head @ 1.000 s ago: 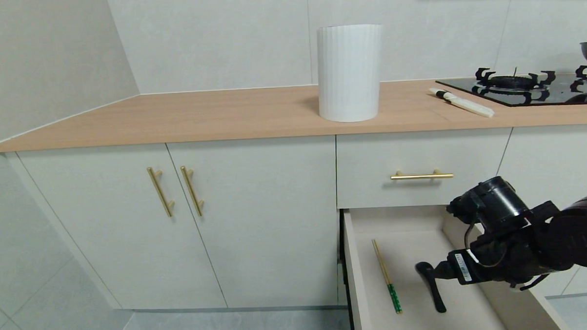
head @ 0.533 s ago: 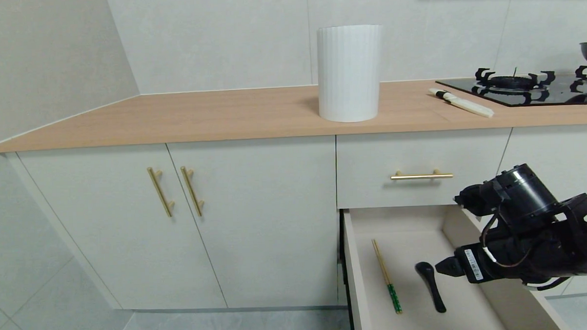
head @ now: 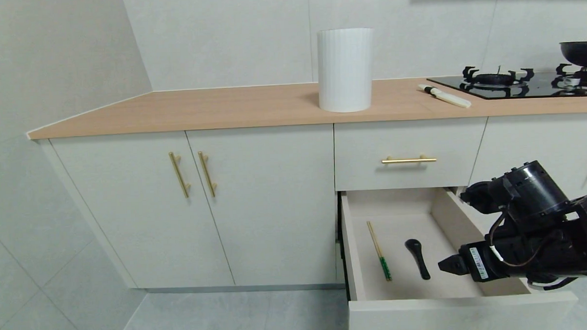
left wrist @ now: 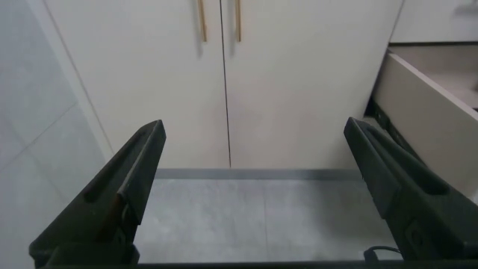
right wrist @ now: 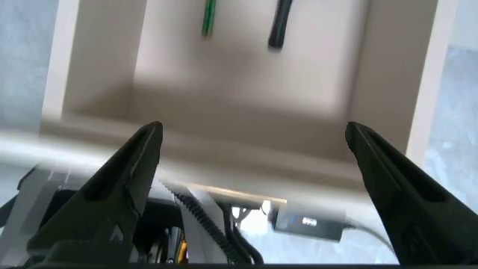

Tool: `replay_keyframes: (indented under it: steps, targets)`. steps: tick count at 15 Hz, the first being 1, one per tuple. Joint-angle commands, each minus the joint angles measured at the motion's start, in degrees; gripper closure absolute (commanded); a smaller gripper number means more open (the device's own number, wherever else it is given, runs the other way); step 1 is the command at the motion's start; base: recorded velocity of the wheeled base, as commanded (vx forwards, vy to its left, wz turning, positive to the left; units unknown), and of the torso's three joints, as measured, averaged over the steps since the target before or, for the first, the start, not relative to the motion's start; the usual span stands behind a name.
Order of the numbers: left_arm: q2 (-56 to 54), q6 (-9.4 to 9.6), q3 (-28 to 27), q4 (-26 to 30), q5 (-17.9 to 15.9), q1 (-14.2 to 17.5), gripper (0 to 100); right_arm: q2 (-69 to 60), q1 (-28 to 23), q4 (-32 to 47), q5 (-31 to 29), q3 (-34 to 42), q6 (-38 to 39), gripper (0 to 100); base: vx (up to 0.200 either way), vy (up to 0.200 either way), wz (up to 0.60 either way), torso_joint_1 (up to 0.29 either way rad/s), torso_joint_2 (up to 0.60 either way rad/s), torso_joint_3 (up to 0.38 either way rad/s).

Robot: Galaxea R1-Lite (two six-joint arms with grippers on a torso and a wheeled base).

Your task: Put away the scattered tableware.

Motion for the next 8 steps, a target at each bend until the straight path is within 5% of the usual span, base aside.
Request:
replay_keyframes:
  steps: [1, 8]
  targets:
    - [0.0, 0.02, 0.0, 0.02, -0.01, 0.0, 0, 0.11, 0.06, -0.01, 0.01, 0.08, 0.02, 0, 0.0, 0.0, 0.0, 0.0, 0.0, 0.0]
    - [0.0, 0.02, 0.0, -0.07, -0.01, 0.0, 0, 1.52, 4.02, -0.01, 1.24, 5.62, -6.93, 0, 0.0, 0.0, 0.0, 0.0, 0.0, 0.0]
